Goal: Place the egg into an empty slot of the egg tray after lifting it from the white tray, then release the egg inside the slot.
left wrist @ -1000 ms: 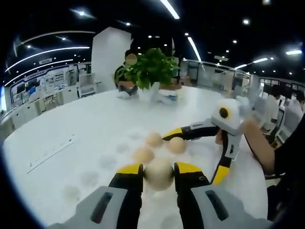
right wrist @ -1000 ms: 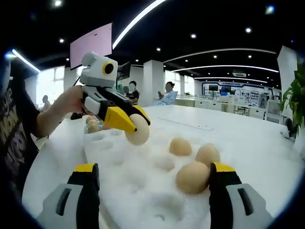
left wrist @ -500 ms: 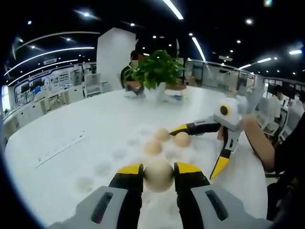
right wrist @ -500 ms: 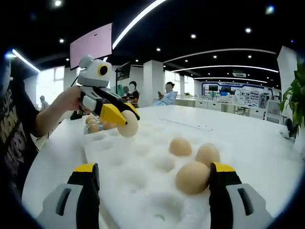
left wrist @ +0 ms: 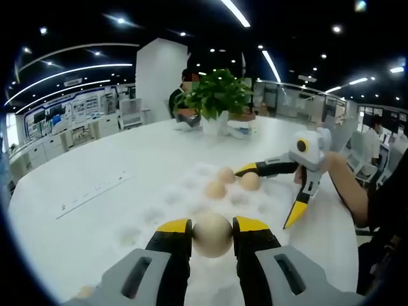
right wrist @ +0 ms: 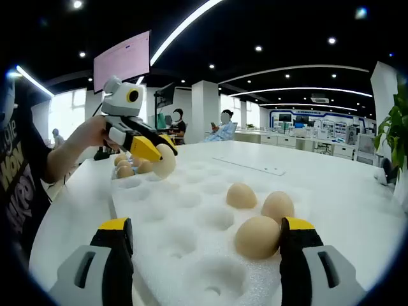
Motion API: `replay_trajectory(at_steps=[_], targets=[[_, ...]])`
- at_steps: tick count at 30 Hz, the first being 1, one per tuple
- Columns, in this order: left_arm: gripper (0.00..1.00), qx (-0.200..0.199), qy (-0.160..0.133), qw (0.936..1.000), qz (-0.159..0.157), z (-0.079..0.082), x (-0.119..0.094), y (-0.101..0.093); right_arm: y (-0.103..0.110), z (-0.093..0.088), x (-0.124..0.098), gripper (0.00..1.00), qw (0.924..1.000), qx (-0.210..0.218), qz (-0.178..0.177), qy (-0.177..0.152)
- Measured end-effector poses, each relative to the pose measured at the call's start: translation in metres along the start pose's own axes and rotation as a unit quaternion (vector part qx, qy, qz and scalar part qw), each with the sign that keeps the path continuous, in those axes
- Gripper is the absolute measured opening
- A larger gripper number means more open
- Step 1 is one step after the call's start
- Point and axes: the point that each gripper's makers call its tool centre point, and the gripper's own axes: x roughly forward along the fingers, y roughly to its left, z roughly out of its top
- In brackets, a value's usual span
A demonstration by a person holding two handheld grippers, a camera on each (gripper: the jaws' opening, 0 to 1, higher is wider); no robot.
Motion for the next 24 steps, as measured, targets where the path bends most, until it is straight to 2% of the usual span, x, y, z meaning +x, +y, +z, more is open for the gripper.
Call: replay_trajectory(at_steps=[15,24], targets=[[0.25,-0.013,-0.004,0.9991,0.04,-0.012,-0.04,0.021,0.002,-0.001,0.001,1.0,1.0,0.0,-0.001,0.002],[0.25,-0.02,-0.008,0.9982,0.055,-0.018,-0.06,0.028,0.003,-0.001,0.001,1.0,1.0,0.0,-0.001,0.001]])
